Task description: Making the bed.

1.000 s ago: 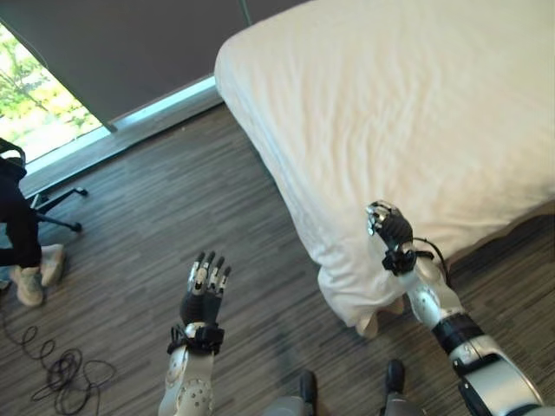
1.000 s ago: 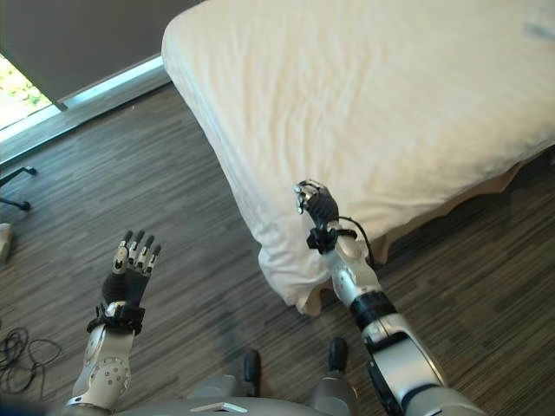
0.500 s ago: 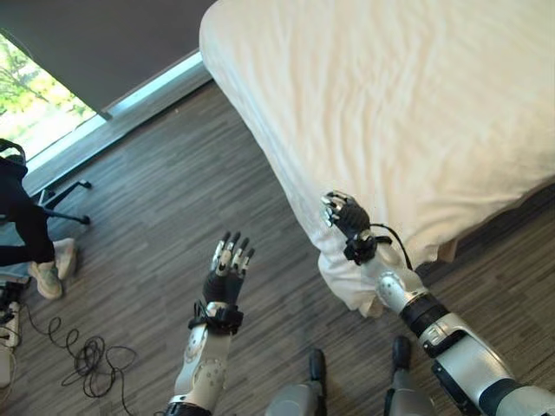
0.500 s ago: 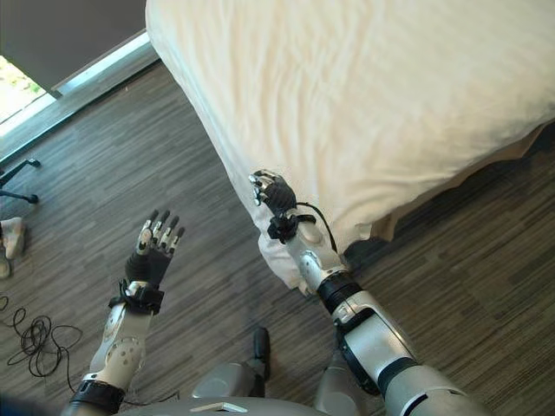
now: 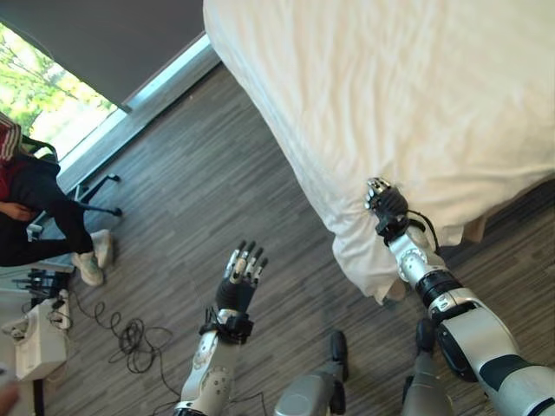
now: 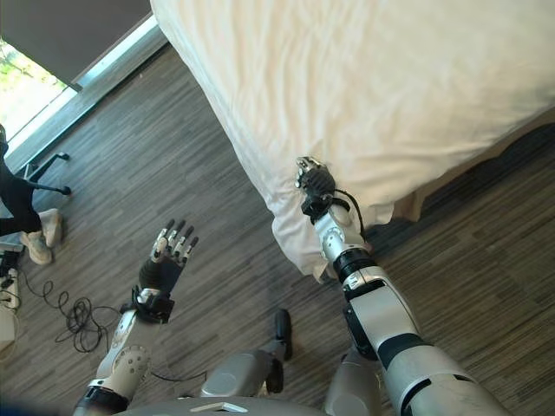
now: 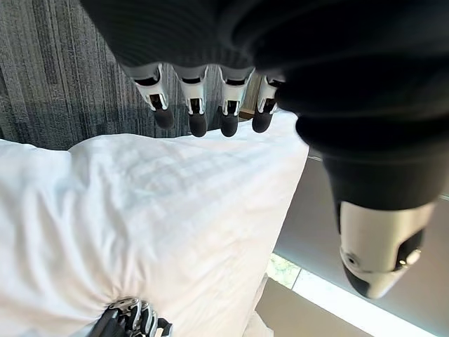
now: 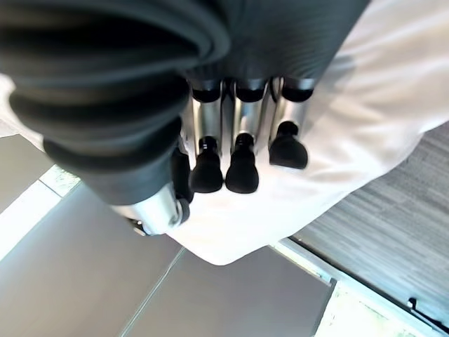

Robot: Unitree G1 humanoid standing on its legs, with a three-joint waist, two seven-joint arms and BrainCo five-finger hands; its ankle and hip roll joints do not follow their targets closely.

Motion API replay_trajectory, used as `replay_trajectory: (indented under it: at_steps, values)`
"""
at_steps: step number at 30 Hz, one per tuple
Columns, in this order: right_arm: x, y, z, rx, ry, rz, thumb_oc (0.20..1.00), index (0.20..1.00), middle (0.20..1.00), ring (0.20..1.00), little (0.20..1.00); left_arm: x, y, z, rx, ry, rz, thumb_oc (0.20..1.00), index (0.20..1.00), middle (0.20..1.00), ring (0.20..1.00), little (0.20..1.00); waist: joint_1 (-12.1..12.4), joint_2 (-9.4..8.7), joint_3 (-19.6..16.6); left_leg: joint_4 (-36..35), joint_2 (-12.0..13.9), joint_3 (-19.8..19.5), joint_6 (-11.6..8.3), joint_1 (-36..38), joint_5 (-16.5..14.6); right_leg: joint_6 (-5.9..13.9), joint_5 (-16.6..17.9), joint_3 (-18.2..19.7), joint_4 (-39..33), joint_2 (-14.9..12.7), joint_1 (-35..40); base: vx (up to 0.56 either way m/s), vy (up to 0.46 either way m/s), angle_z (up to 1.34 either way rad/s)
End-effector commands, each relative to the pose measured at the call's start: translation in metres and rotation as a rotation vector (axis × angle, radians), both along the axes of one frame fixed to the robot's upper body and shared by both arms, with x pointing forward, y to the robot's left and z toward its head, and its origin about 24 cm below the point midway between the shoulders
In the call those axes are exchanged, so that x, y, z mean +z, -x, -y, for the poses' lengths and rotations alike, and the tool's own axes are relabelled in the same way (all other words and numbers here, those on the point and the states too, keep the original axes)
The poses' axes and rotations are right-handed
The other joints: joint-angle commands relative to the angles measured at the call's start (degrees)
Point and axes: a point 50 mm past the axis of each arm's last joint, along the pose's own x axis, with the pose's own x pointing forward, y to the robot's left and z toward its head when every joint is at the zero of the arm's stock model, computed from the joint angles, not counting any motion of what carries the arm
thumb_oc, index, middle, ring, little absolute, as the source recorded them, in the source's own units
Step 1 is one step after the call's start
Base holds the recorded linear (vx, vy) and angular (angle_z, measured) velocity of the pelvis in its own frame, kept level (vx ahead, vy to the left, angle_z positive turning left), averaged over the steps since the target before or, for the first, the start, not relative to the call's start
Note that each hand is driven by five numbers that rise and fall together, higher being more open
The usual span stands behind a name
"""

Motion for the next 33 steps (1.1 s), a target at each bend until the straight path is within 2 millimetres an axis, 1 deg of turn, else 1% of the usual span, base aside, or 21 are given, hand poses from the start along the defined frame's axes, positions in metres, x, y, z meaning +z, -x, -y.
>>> replay_trajectory:
  at_steps: [1,2,4,5,7,8,9,10,13,16,19,21,23,25,26,28,29,30,31,32,33]
  values:
    - [-0.067,0.029,0.051,-0.207,0.022,-0.318,0.2,0.2,0.2,0.2,0.2,0.019,-0.01,-0.003,-0.031,-0.055,0.101,1.0,1.0,1.0,1.0,1.0,0.67,-1.32,1.03,0.37,-0.82,-1.97,-0.52,-0.03,2.4,1.85,0.35,1.19,1.32,0.06,0.11,0.04,0.009,-0.18]
    - [-0.081,0.039,0.053,-0.214,0.011,-0.36,0.2,0.2,0.2,0.2,0.2,0.019,-0.009,-0.006,-0.022,-0.058,0.101,1.0,1.0,1.0,1.0,1.0,0.38,-1.53,1.24,0.37,-0.62,-1.45,-0.65,-0.28,2.61,1.87,0.54,1.3,1.3,0.38,-0.27,0.03,0.011,-0.22]
    - [-0.081,0.039,0.053,-0.214,0.011,-0.361,0.2,0.2,0.2,0.2,0.2,0.018,-0.009,-0.006,-0.022,-0.058,0.1,1.0,1.0,1.0,1.0,1.0,0.49,-1.57,1.16,0.37,-0.6,-1.33,-0.66,-0.26,2.58,1.86,0.54,1.41,1.3,0.41,-0.31,0.03,-0.025,-0.21]
    - [-0.161,0.122,0.08,-0.355,-0.084,-0.655,0.2,0.2,0.2,0.2,0.2,0.016,-0.005,-0.015,0.014,-0.057,0.096,1.0,1.0,1.0,1.0,1.0,-2.29,-2.76,2.47,0.37,0.37,0.42,-1.06,0.96,1.63,2.14,-0.23,1.29,1.88,1.33,0.1,0.05,-0.051,-0.16]
    - [-0.174,0.14,0.084,-0.383,-0.098,-0.71,0.2,0.2,0.2,0.2,0.2,0.016,-0.004,-0.016,0.019,-0.054,0.097,1.0,1.0,1.0,1.0,1.0,-3.22,-3.02,2.63,0.37,0.45,0.61,-1.1,1.14,1.5,2.15,-0.47,1.31,1.9,1.35,0.23,0.04,-0.021,-0.15]
    - [-0.174,0.14,0.084,-0.383,-0.098,-0.71,0.2,0.2,0.2,0.2,0.2,0.016,-0.004,-0.016,0.019,-0.054,0.097,1.0,1.0,1.0,1.0,1.0,-3.22,-3.02,2.63,0.37,0.45,0.61,-1.1,1.14,1.5,2.15,-0.47,1.31,1.9,1.35,0.23,0.06,0.021,-0.19]
    - [-0.193,0.181,0.11,-0.497,-0.116,-0.809,0.2,0.2,0.2,0.2,0.2,0.015,-0.003,-0.018,0.033,-0.048,0.099,1.0,1.0,1.0,1.0,1.0,-5.2,-3.44,2.98,0.37,0.45,0.83,-1.13,1.73,1.21,2.26,-0.86,1.24,1.91,1.34,0.66,0.06,0.028,-0.14]
    - [-0.199,0.201,0.122,-0.55,-0.121,-0.847,0.2,0.2,0.2,0.2,0.2,0.014,-0.003,-0.019,0.039,-0.051,0.1,1.0,1.0,1.0,1.0,1.0,-6.14,-3.63,3.13,0.37,0.45,0.95,-1.15,2.01,1.05,2.31,-1.0,1.25,1.85,1.3,0.86,0.07,0.041,-0.02]
    - [-0.208,0.247,0.149,-0.665,-0.108,-0.93,0.2,0.2,0.2,0.2,0.2,0.015,-0.003,-0.022,0.057,-0.045,0.112,1.0,1.0,1.0,1.0,1.0,-8.49,-4.24,3.27,0.37,0.34,1.33,-1.15,2.55,0.82,2.31,-1.02,1.48,1.71,1.15,1.1,0.04,0.035,-0.04]
    - [-0.207,0.269,0.169,-0.776,-0.126,-0.934,0.2,0.2,0.2,0.2,0.2,0.017,-0.003,-0.025,0.072,-0.05,0.119,1.0,1.0,1.0,1.0,1.0,-10.0,-4.75,3.03,0.37,0.3,1.6,-1.11,2.88,0.43,2.35,-1.11,1.75,1.48,1.12,1.52,0.04,0.019,-0.19]
    - [-0.196,0.278,0.195,-0.891,-0.12,-0.886,0.2,0.2,0.2,0.2,0.2,0.016,-0.002,-0.03,0.1,-0.052,0.117,1.0,1.0,1.0,1.0,1.0,-11.27,-5.41,2.67,0.37,0.29,1.82,-1.07,3.47,-0.01,2.38,-1.19,1.84,1.41,1.08,1.96,0.02,0.016,-0.16]
    - [-0.186,0.269,0.207,-0.926,-0.105,-0.816,0.2,0.2,0.2,0.2,0.2,0.016,-0.001,-0.033,0.118,-0.054,0.116,1.0,1.0,1.0,1.0,1.0,-11.71,-5.77,2.45,0.37,0.32,1.88,-1.05,3.77,-0.14,2.39,-1.17,1.97,1.42,1.1,2.33,0.01,0.018,-0.09]
    - [-0.186,0.269,0.207,-0.927,-0.105,-0.816,0.2,0.2,0.2,0.2,0.2,0.016,-0.001,-0.033,0.118,-0.054,0.116,1.0,1.0,1.0,1.0,1.0,-11.73,-5.78,2.49,0.37,0.32,1.88,-1.05,3.82,-0.14,2.39,-1.18,1.97,1.42,1.09,2.37,0.0,0.006,-0.03]
    - [-0.145,0.22,0.219,-0.871,0.029,-0.519,0.2,0.2,0.2,0.2,0.2,0.015,-0.002,-0.04,0.162,-0.082,0.111,1.0,1.0,1.0,1.0,1.0,-12.78,-7.09,1.94,0.37,0.42,1.89,-0.97,5.0,-0.58,2.21,-1.32,2.25,1.65,1.32,3.28,0.0,0.0,0.0]
    - [-0.146,0.219,0.219,-0.87,0.029,-0.52,0.2,0.2,0.2,0.2,0.2,0.015,-0.002,-0.04,0.162,-0.082,0.111,1.0,1.0,1.0,1.0,1.0,-12.8,-7.2,1.87,0.37,0.36,1.89,-0.98,4.82,-0.36,2.17,-1.1,2.27,1.58,1.26,3.13,0.0,0.0,0.0]
    - [-0.09,0.186,0.217,-0.836,0.149,-0.199,0.2,0.2,0.2,0.2,0.2,0.013,-0.003,-0.046,0.212,-0.106,0.097,1.0,1.0,1.0,1.0,1.0,-14.02,-8.0,1.06,0.37,0.48,1.49,-0.84,5.72,-0.74,1.84,-1.31,2.67,1.8,1.2,4.06,0.0,0.0,0.0]
    - [-0.081,0.184,0.213,-0.845,0.171,-0.152,0.2,0.2,0.2,0.2,0.2,0.012,-0.003,-0.047,0.22,-0.122,0.091,1.0,1.0,1.0,1.0,1.0,-14.25,-8.33,0.29,0.37,0.41,1.1,-0.67,5.89,-0.65,1.69,-1.34,2.51,1.8,1.05,4.46,0.04,-0.001,0.07]
    - [-0.058,0.176,0.21,-0.835,0.24,-0.042,0.2,0.2,0.2,0.2,0.2,0.011,-0.004,-0.047,0.226,-0.134,0.081,1.0,1.0,1.0,1.0,1.0,-14.54,-8.36,-0.31,0.37,0.51,0.7,-0.57,6.78,-0.99,1.56,-1.75,2.63,1.95,1.05,5.48,0.06,0.004,0.26]
    - [-0.039,0.171,0.204,-0.817,0.295,0.044,1.0,1.0,1.0,1.0,1.0,0.009,-0.003,-0.048,0.236,-0.144,0.071,1.0,1.0,1.0,1.0,1.0,-14.76,-8.66,-1.06,0.37,0.49,0.18,-0.41,7.47,-0.87,1.38,-1.84,2.7,2.22,0.97,6.23,0.04,0.014,0.32]
    - [-0.039,0.171,0.204,-0.817,0.295,0.044,1.0,1.0,1.0,1.0,1.0,0.009,-0.003,-0.048,0.236,-0.144,0.071,1.0,1.0,1.0,1.0,1.0,-14.76,-8.67,-1.1,0.37,0.48,0.18,-0.41,7.43,-0.85,1.38,-1.83,2.69,2.21,0.95,6.19,0.08,0.017,0.27]
    - [-0.01,0.169,0.195,-0.763,0.424,0.177,1.0,1.0,1.0,1.0,1.0,0.005,-0.001,-0.05,0.241,-0.162,0.053,1.0,1.0,1.0,1.0,1.0,-14.77,-9.22,-2.6,0.37,0.82,-0.47,-0.17,9.59,-1.34,1.2,-2.77,2.71,2.95,1.03,8.34,0.08,0.006,0.07]
